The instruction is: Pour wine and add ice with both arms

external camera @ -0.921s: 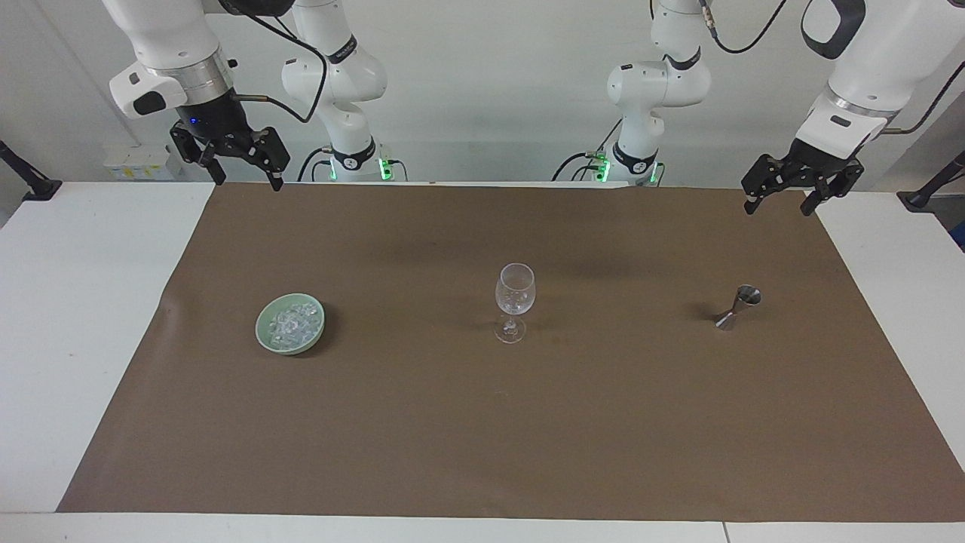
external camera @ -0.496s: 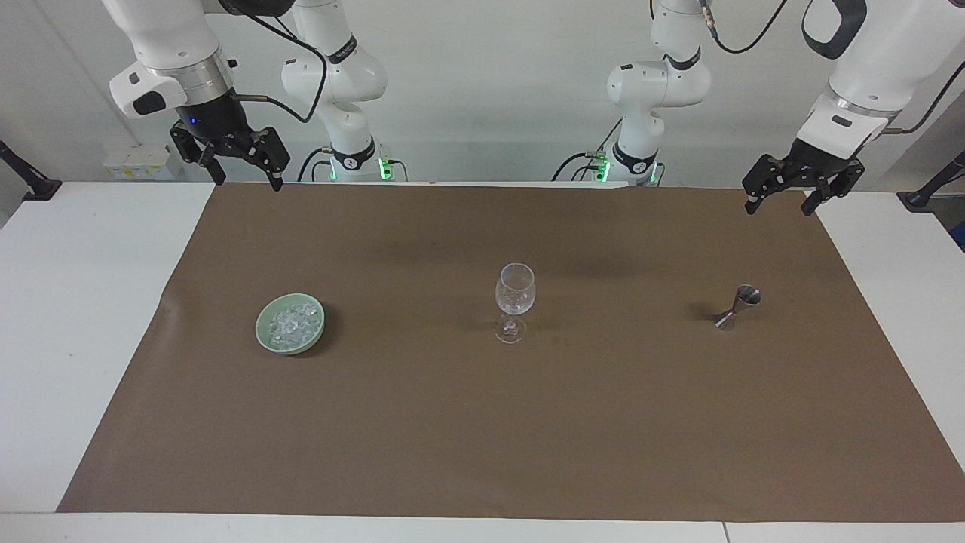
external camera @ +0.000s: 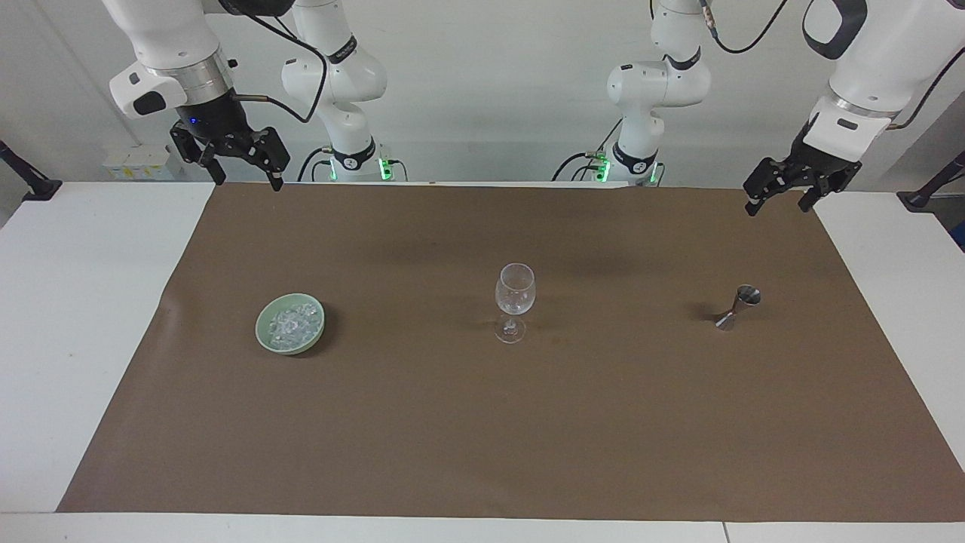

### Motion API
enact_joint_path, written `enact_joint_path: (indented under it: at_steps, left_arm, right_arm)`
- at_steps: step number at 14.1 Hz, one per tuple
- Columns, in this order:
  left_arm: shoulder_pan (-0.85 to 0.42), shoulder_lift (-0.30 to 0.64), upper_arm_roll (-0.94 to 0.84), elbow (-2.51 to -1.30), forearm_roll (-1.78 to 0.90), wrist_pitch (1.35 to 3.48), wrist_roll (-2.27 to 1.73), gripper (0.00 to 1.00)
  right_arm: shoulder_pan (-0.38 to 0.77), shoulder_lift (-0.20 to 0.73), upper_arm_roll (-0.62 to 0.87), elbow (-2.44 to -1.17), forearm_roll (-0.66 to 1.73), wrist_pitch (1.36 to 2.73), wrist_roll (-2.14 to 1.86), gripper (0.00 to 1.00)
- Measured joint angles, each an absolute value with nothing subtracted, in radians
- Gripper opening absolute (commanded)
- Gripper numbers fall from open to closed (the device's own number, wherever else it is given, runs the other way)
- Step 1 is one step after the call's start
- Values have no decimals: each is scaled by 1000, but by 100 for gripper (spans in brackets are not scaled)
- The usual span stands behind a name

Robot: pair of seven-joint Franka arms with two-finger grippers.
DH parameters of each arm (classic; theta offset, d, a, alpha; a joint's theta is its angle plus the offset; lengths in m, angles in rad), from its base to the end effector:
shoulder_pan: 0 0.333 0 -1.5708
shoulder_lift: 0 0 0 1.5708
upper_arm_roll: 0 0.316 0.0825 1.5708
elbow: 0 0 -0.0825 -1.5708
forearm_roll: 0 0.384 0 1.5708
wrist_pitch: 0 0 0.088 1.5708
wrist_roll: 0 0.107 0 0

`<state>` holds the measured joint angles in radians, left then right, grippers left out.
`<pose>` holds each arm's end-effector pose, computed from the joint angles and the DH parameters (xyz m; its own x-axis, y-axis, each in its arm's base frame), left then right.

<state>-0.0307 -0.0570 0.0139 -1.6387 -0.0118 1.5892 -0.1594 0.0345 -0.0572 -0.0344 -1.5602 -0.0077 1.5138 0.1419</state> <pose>0.5379 -0.0101 0.6252 0.9898 0.1423 0.0054 0.1422 -0.9897 0.0136 0.5310 -0.0014 0.6555 0.9898 -0.1417 0.0115 -0.1418 -0.9899 0.0041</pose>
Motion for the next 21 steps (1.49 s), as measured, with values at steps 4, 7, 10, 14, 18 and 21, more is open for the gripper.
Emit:
enact_joint_path:
  at_steps: [4,7,10,14,18,21]
  left_arm:
    - [-24,-59,21,-1639,-37,1578,-250,100]
    - [16,-60,22,-1641,-81,1578,-276,100]
    - [60,-60,24,-1657,-131,1579,-289,100]
    - [142,-58,27,-1690,-207,1585,-292,100]
    - [258,-9,28,-1716,-300,1589,-295,100]
    - [320,28,28,-1751,-370,1593,-331,100]
  right_arm:
    - [35,-57,-34,-1560,-8,1514,142,100]
    - [35,-57,-34,-1560,-8,1514,142,100]
    - [35,-57,-34,-1560,-8,1514,142,100]
    - [35,-57,-34,-1560,-8,1514,142,100]
    - [35,-57,-34,-1560,-8,1514,142,100]
    - [35,-57,-34,-1560,-8,1514,142,100]
